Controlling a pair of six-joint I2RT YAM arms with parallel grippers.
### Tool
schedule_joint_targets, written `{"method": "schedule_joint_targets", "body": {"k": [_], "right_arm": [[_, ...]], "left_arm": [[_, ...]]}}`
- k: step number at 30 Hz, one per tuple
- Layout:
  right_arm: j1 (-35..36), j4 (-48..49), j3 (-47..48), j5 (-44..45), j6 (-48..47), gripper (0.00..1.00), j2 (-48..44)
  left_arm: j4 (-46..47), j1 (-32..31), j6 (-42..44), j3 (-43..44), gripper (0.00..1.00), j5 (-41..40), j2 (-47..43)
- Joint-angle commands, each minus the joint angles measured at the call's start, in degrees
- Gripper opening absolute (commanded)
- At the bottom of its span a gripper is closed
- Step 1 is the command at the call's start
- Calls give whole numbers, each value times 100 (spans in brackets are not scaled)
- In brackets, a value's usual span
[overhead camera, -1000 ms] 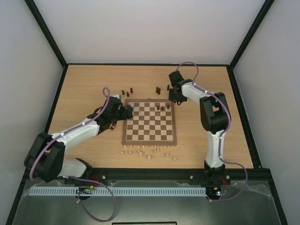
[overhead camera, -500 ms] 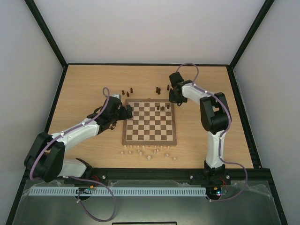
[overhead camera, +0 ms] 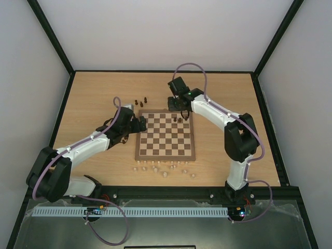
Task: Set up the chess pieces on the board
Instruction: Place the chess piece on the chessboard.
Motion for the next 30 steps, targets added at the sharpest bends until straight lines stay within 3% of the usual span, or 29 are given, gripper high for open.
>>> {"method": "schedule_joint_targets", "body": {"k": [1, 13, 30], "right_arm": [[208, -509, 271, -337, -82, 9, 314], [504, -845, 619, -360, -57, 9, 974], [638, -958, 654, -230, -56, 13, 1209]], "left_arm": [[10, 66, 0, -108, 99, -92, -181], [18, 80, 8, -122, 99, -72, -190], [27, 88, 4, -129, 99, -55, -187]]}}
